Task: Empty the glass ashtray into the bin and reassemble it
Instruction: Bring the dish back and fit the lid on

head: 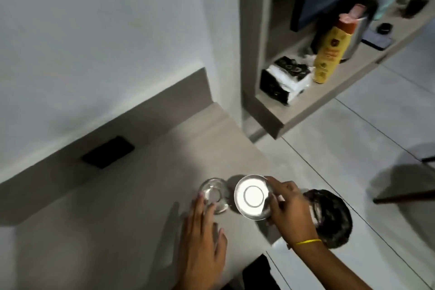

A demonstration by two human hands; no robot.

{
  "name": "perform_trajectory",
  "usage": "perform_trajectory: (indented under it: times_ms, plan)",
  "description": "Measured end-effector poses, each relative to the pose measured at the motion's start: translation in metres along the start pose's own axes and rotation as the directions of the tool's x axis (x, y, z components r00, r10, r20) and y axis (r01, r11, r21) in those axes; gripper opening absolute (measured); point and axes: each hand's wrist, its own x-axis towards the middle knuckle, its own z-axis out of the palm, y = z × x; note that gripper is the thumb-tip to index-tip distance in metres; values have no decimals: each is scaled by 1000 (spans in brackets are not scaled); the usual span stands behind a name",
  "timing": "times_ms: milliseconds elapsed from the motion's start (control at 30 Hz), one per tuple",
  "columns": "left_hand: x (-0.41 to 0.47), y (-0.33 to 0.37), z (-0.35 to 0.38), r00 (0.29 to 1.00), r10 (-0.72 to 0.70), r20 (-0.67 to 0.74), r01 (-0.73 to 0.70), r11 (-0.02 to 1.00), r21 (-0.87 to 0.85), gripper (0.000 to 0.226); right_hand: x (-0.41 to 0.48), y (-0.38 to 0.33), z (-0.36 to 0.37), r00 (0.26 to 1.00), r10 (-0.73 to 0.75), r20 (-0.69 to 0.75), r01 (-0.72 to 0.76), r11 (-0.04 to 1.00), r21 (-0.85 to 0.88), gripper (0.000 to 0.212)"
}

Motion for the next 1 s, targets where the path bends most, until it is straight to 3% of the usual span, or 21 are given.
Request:
perform_trajectory:
  times_ms: [167,267,367,500,700,867,1000]
  plan:
    - [-39,-69,-31,964,-234,-125,246,965,91,65,4,-54,77,960,-153,237,163,986,-25,42]
    - [-63,-96,-35,919,-382,-96,391,914,108,65,-1,-76,119,888,-196,416,233,972,-39,54]
    - [-86,-116,-31,862,-503,-54,506,854,117,68,-11,-91,155,809,-210,550,315,944,-103,51]
    - [-105,-128,-21,839,-544,-17,537,822,191,69,-23,-98,182,746,-162,646,368,909,-198,59]
    - [-111,-132,-11,838,-543,-53,539,810,229,72,-26,-97,191,751,-100,653,360,890,-278,53]
    - [-113,-134,-10,847,-526,-75,528,818,227,73,-19,-97,172,785,-194,589,421,864,-277,37]
    - [-113,-133,-10,847,-527,-74,528,815,238,74,1,-90,148,822,-216,526,489,741,-460,54]
